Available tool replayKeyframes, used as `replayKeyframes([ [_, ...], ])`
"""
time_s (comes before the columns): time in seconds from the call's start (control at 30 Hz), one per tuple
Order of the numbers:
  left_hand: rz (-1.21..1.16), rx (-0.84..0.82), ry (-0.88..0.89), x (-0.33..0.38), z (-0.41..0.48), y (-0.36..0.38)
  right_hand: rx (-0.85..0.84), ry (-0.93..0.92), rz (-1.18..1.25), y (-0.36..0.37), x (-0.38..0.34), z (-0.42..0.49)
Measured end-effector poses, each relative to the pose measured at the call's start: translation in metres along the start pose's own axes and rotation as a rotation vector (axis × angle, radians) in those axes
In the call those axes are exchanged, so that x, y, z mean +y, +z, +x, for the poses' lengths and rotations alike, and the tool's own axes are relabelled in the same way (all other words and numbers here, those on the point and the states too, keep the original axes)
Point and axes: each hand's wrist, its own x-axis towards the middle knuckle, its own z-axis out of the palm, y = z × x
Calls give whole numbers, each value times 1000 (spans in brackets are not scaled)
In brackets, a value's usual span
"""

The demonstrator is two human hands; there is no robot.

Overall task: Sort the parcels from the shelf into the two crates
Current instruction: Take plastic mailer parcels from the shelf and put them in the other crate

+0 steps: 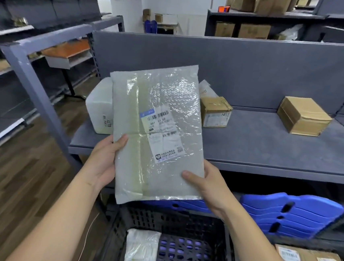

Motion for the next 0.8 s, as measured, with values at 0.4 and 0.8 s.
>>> replayKeyframes([
  [0.4,90,-145,141,26,-3,11,86,13,63,-4,10,-30],
  [0.8,185,23,348,65,6,29,148,-67,-32,5,21,-66],
])
